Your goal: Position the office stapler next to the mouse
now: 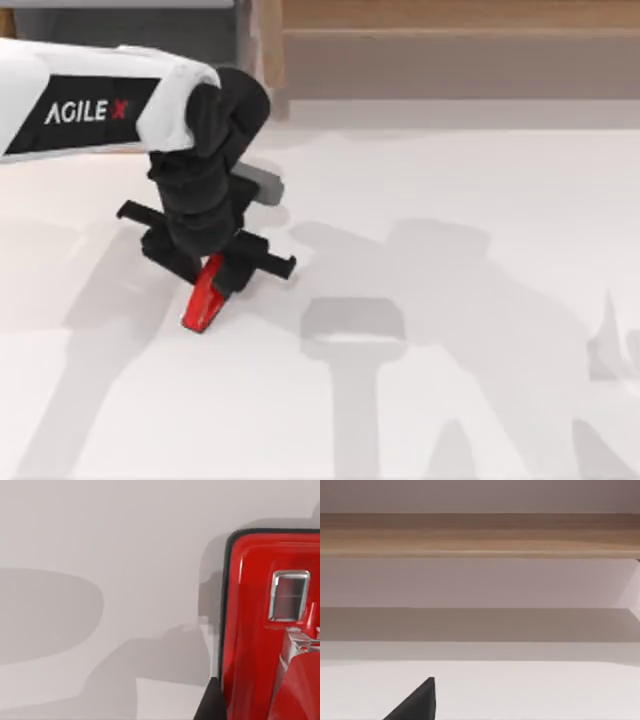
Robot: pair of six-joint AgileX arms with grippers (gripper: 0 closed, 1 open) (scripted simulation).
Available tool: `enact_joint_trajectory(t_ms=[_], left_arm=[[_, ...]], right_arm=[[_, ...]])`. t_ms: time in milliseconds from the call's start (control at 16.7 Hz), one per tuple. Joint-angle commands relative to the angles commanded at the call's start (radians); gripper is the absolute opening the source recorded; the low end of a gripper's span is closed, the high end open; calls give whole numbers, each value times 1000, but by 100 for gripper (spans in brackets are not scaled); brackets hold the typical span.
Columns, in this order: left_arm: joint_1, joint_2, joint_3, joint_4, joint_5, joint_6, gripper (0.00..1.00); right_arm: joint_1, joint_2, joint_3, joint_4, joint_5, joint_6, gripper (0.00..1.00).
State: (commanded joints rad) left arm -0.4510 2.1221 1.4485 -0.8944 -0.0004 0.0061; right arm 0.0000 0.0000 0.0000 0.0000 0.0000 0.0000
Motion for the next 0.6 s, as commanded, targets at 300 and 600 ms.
enact_joint_trajectory(t_ms=[300,600], left_arm=[[-1,-26,39,-77,0,-1,0],[0,-37,55,-98,-1,0,0]], right_arm=[[0,0,0,0,0,0,100],[0,0,0,0,0,0,100]])
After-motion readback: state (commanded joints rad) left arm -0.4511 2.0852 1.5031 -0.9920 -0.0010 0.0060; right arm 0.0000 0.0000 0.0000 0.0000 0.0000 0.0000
